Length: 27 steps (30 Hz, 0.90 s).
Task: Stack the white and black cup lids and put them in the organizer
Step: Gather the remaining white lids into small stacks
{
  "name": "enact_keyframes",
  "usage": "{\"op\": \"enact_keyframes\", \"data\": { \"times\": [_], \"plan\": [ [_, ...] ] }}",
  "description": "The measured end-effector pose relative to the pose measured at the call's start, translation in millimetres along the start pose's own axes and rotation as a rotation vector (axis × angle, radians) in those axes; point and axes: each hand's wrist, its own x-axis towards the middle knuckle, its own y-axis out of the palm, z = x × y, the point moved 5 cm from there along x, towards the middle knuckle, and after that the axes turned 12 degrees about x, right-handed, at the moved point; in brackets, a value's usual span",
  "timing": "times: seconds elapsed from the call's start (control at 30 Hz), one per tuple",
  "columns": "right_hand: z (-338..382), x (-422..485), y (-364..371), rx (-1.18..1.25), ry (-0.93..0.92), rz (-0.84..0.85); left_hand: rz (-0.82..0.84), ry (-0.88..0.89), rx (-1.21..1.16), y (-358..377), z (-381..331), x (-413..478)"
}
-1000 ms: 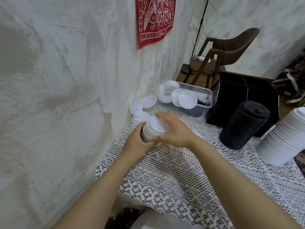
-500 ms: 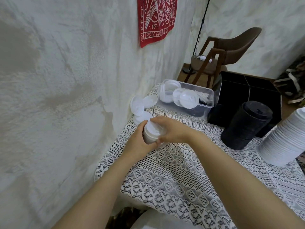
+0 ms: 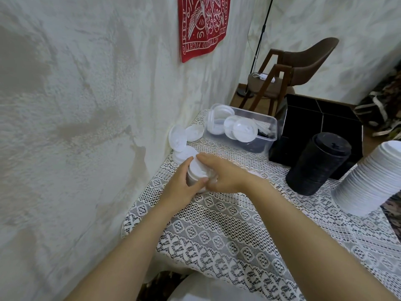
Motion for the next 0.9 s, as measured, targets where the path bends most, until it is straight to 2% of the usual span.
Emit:
{"op": "enact_keyframes", "data": {
  "times": [0.07,0.2,0.27,0.37,0.47,0.77,0.9],
  "plan": [
    [-11,-10,-8,0.053,0.031,-0.122,-0.002,-0.003,0.007,-1,-2,0],
    [-55,-47,-35,0.201,0.153,-0.553,-0.007,-0.009,0.045,-2,-1,1],
    [-75,-64,-38,0.208,0.242,-0.644,-0.008,-0.016,0.061,-2,-1,1],
    [-92,-75,-25,0.164,0.360,-0.557,-0.009,-0.017,0.056,-2,-2,0],
    [-94,-72,-13,0.192,0.364,-0.472,-0.006,-0.017,0.049,-2,-2,0],
    [-94,-78,-15,0.205,0.353,-0.555,-0.011,-0.019,0.041,-3,-2,0],
    [-77,-70,-21,0.246,0.266,-0.602,-0.015,-0.030,0.040,-3,-2,0]
  ]
}}
